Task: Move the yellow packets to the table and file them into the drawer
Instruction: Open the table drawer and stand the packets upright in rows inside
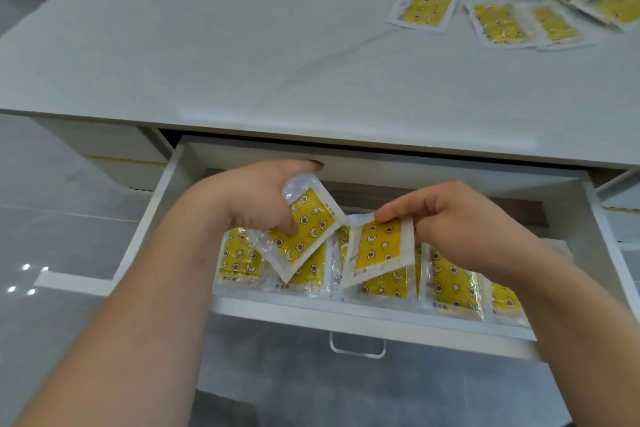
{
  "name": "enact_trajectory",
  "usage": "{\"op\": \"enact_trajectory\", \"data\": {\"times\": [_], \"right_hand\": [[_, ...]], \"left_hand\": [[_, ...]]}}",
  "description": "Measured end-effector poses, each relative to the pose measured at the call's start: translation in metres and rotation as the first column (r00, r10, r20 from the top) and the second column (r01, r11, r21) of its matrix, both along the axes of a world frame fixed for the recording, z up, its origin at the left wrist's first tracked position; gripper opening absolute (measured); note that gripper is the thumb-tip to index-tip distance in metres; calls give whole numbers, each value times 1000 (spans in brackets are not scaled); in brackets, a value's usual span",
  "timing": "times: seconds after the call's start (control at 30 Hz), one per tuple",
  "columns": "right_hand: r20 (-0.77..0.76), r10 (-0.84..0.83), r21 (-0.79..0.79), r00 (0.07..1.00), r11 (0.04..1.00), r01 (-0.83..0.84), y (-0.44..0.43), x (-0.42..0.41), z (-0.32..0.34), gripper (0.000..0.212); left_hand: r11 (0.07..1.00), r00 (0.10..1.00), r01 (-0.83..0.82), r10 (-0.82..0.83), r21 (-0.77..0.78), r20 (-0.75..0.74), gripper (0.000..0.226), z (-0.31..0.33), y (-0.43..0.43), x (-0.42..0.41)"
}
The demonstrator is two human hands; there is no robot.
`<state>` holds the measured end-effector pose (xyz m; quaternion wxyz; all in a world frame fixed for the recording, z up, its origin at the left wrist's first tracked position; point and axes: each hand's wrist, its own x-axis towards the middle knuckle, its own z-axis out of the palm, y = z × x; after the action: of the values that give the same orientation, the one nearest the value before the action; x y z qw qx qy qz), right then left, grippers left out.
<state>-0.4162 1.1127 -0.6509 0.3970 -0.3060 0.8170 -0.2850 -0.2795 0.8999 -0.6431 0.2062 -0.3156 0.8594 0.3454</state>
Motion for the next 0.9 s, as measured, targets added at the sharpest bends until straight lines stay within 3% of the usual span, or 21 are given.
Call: {"op": "enact_trajectory", "data": {"times": [0.17,0.23,0.47,0.6,0.9], "right_hand": [[-113,86,22,990,996,-85,-12,9,-2,31],[-178,131,5,975,991,-132,-18,13,-5,27],[-142,278,106,950,958,-265,-32,26,-25,51],[-108,435,234,894,885,-402,-28,30,-30,51],[-184,500,328,847,843,-426,-28,30,-31,55]], "left_hand": [[997,997,-79,79,-15,4,50,-13,-1,-6],[992,992,-125,125,-22,-7,41,-18,-5,-5],[990,982,-139,135,24,129,45,-30,-21,2],[997,977,-62,68,-39,203,46,-33,-20,-2],[987,930,-48,101,-155,354,30,-34,-19,-1]]}}
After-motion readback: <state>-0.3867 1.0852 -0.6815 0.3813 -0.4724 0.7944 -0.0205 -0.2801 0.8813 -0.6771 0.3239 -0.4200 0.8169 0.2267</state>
